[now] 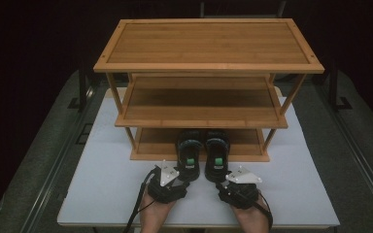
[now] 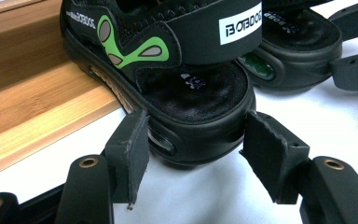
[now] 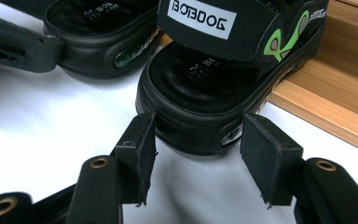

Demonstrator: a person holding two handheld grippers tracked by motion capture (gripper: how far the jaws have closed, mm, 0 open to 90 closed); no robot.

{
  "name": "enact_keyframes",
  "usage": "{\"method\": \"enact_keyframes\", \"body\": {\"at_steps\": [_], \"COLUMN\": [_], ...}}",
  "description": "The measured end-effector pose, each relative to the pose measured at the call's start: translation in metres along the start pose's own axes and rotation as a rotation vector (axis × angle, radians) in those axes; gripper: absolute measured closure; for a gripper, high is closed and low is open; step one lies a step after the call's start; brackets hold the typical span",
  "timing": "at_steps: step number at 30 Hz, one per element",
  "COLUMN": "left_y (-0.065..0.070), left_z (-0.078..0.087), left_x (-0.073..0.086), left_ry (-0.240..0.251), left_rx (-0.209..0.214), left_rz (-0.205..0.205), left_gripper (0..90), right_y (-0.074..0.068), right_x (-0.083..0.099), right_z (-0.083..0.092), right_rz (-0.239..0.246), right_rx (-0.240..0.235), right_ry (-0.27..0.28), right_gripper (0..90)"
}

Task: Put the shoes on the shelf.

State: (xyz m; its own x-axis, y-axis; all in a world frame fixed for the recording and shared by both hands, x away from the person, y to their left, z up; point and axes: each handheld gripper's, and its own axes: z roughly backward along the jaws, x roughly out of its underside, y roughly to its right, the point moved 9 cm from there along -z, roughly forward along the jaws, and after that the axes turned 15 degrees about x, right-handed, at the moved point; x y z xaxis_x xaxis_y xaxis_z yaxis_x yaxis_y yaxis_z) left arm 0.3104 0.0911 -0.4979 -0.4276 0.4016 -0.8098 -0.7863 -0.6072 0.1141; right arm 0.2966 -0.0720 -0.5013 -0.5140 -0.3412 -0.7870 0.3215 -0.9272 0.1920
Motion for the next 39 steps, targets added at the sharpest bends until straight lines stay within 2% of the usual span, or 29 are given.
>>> {"method": "enact_keyframes", "body": {"at_steps": [3,11,13,17,30,34,39], "left_y": [0.0,0.0,-0.001,-0.003,-0.01,-0.014,-0.018], "left_z": [0.002,0.006,0.004,-0.001,-0.008,-0.012,-0.016], "left_x": [-0.002,-0.019,-0.02,-0.019,-0.024,-0.026,-0.03], "left_ry": [0.012,0.042,0.017,0.008,0.023,0.028,0.023], "left_rx": [0.009,0.004,-0.001,-0.008,-0.016,-0.032,-0.074], "left_rz": [0.01,-0.014,-0.026,-0.024,-0.022,-0.025,-0.052], "left_gripper": [41.1,44.4,44.6,45.0,45.4,45.9,48.7], "right_y": [0.001,0.006,0.005,0.005,0.001,0.002,0.003], "right_x": [-0.003,-0.019,-0.02,-0.022,-0.03,-0.032,-0.036], "right_z": [0.002,0.008,0.008,0.007,-0.004,-0.009,-0.015], "right_rz": [-0.006,-0.03,-0.024,-0.034,-0.041,-0.044,-0.052], "right_rx": [-0.001,-0.009,-0.008,-0.013,0.001,0.012,0.036], "right_ry": [0.009,0.042,0.038,0.044,0.052,0.057,0.066], "right_gripper": [46.7,50.6,50.6,50.7,51.5,51.7,51.8]}}
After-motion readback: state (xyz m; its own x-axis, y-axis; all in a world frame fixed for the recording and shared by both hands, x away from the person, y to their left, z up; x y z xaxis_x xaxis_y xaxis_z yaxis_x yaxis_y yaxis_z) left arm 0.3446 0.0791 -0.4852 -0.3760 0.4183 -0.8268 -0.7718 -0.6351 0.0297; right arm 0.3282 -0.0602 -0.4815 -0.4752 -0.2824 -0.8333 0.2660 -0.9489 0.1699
